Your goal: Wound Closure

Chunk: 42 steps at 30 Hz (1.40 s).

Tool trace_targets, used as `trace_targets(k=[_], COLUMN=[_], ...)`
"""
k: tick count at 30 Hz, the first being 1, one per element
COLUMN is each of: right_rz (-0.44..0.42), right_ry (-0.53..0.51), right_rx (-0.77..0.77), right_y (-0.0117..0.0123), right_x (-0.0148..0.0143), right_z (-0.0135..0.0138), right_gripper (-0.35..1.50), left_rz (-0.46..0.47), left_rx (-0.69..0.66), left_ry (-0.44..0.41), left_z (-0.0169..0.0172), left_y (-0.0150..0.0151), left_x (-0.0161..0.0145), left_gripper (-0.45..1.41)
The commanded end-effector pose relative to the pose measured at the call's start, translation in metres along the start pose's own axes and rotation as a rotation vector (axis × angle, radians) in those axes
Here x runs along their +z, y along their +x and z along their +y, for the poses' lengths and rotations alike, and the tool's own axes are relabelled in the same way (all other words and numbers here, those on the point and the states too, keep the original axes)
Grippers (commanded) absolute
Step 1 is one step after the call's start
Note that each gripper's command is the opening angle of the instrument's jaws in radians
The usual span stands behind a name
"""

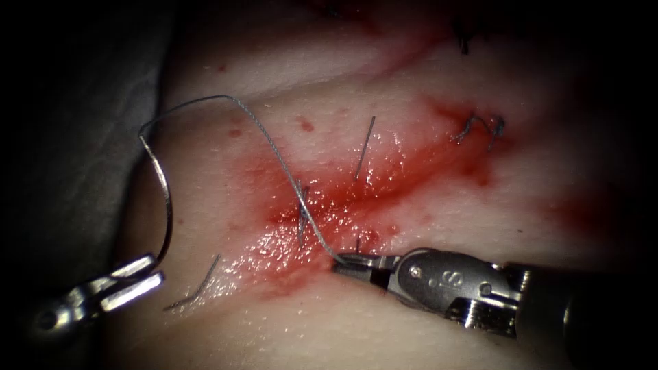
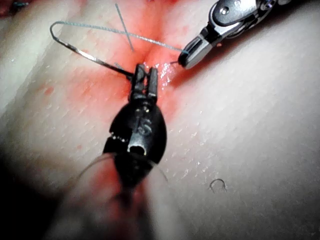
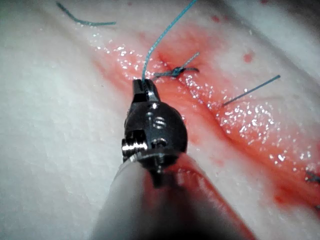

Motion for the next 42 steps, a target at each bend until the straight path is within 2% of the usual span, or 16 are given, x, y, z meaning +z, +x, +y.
trace_targets(k=[1, 2, 3, 4, 6, 8, 13, 18, 22, 28, 32, 36, 38, 39, 41, 42], right_rz=[0.014, 0.026, 0.050, 0.067, 0.090, 0.098, 0.120, 0.161, 0.204, 0.219, 0.233, 0.240, 0.247, 0.256, 0.279, 0.279], right_ry=[0.016, 0.028, 0.034, 0.038, 0.044, 0.052, 0.079, 0.099, 0.055, -0.003, -0.019, -0.033, -0.039, -0.039, -0.037, -0.038], right_rx=[0.001, 0.003, 0.011, 0.019, 0.021, 0.019, 0.034, 0.142, 0.294, 0.458, 0.516, 0.539, 0.544, 0.546, 0.551, 0.553], right_y=[-0.0003, -0.0002, -0.0001, -0.0001, -0.0001, -0.0004, -0.0011, -0.0013, -0.0020, -0.0038, -0.0052, -0.0052, -0.0048, -0.0046, -0.0043, -0.0042], right_x=[0.0010, 0.0010, 0.0009, 0.0008, 0.0004, -0.0003, -0.0025, -0.0027, -0.0014, 0.0019, 0.0044, 0.0056, 0.0059, 0.0060, 0.0061, 0.0061], right_z=[-0.0003, -0.0002, 0.0001, 0.0003, 0.0012, 0.0020, 0.0042, 0.0068, 0.0095, 0.0128, 0.0142, 0.0149, 0.0150, 0.0150, 0.0151, 0.0151], right_gripper=[-0.35, -0.35, 0.22, 0.61, 1.13, 1.25, 1.23, 1.21, 1.16, 1.08, 1.11, 1.13, 1.03, 0.89, 0.51, 0.20], left_rz=[-0.001, -0.002, -0.003, -0.001, 0.006, 0.003, -0.014, -0.018, -0.017, -0.015, -0.012, -0.003, -0.003, -0.002, -0.005, -0.006], left_rx=[-0.001, -0.001, -0.001, -0.001, 0.005, 0.005, 0.004, 0.003, 0.007, 0.011, 0.006, 0.007, 0.009, 0.009, 0.011, 0.005], left_ry=[-0.001, 0.000, 0.000, 0.001, 0.002, 0.013, 0.044, 0.057, 0.065, 0.069, 0.067, 0.063, 0.060, 0.056, 0.052, 0.050], left_z=[0.0003, 0.0002, 0.0001, -0.0001, -0.0005, -0.0009, -0.0023, -0.0024, -0.0019, -0.0015, -0.0013, -0.0009, -0.0006, -0.0005, -0.0003, -0.0002], left_y=[-0.0004, -0.0005, -0.0006, -0.0006, -0.0009, -0.0012, -0.0024, -0.0032, -0.0036, -0.0039, -0.0040, -0.0040, -0.0040, -0.0040, -0.0040, -0.0040], left_x=[0.0005, 0.0004, 0.0002, 0.0000, -0.0004, -0.0009, -0.0021, -0.0018, -0.0013, -0.0012, -0.0012, -0.0010, -0.0007, -0.0006, -0.0004, -0.0003], left_gripper=[-0.27, -0.27, -0.27, -0.25, -0.25, -0.25, -0.25, -0.25, -0.25, -0.25, -0.25, -0.27, -0.28, -0.28, -0.28, -0.28])
